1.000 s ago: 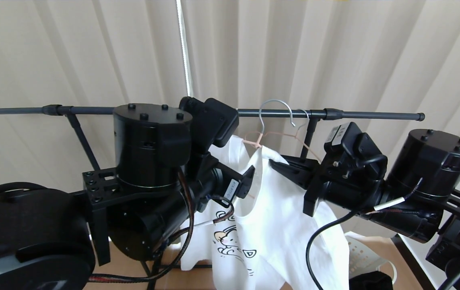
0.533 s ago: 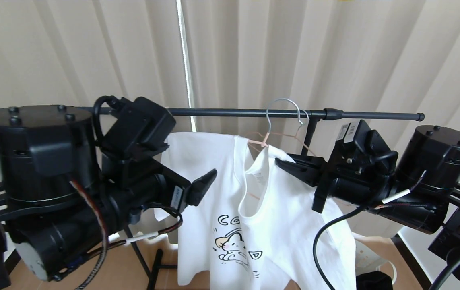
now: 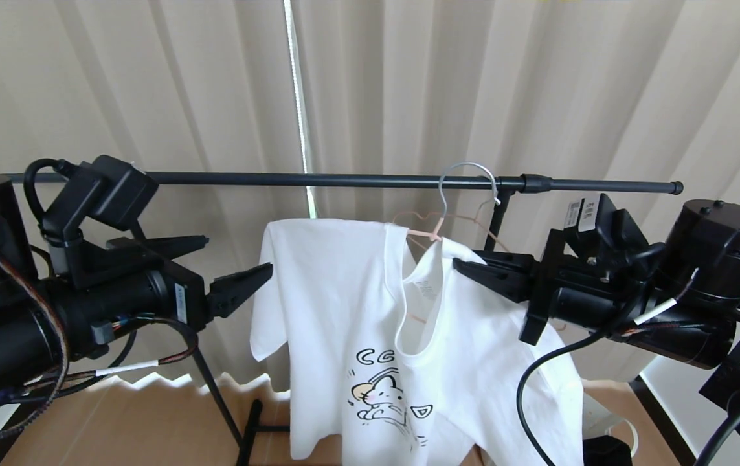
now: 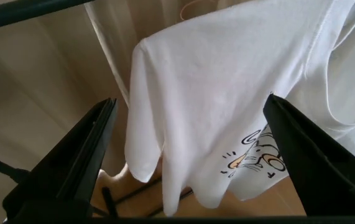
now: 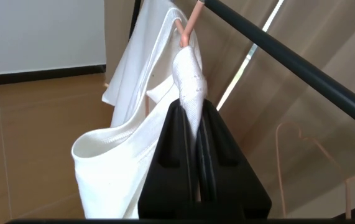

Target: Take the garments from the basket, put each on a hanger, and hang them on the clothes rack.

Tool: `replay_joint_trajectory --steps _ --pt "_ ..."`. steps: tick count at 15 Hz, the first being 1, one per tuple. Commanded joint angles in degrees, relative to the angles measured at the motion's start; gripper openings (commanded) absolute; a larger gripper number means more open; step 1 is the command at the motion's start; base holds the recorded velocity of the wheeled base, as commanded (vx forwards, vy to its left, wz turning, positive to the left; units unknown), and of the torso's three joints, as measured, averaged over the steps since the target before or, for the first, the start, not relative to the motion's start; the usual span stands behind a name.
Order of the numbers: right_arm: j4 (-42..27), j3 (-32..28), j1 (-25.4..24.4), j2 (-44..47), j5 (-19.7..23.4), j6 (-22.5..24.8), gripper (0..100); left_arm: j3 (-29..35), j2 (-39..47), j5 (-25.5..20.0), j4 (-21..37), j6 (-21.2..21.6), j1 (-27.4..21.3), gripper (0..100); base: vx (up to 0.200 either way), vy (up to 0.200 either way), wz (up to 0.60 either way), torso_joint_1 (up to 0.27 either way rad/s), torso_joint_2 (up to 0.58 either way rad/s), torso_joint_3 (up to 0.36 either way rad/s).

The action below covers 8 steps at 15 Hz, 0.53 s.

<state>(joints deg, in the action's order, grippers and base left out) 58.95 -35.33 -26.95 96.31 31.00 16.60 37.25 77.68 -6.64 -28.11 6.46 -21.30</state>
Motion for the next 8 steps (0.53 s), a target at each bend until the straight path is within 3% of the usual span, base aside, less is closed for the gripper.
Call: replay_joint_trajectory --steps 1,4,8 --pt "0.0 0.5 0.6 -0.7 1.0 0.0 0 -0.3 2.1 -7.9 0.0 0.1 8.3 100 0.0 0.0 0.0 0.0 0.0 0.0" --pt "0.0 0.8 0.8 -1.6 2.8 -0.6 0 -0.3 7.7 -8.6 -1.0 0.4 9.2 100 0.0 0.0 0.0 0.0 0.0 0.0" --pt "0.0 1.4 0.9 -3.1 4.4 -1.7 0 -3.7 14.7 -8.6 -11.1 0.3 9.1 100 0.0 0.0 0.0 0.0 0.0 0.0"
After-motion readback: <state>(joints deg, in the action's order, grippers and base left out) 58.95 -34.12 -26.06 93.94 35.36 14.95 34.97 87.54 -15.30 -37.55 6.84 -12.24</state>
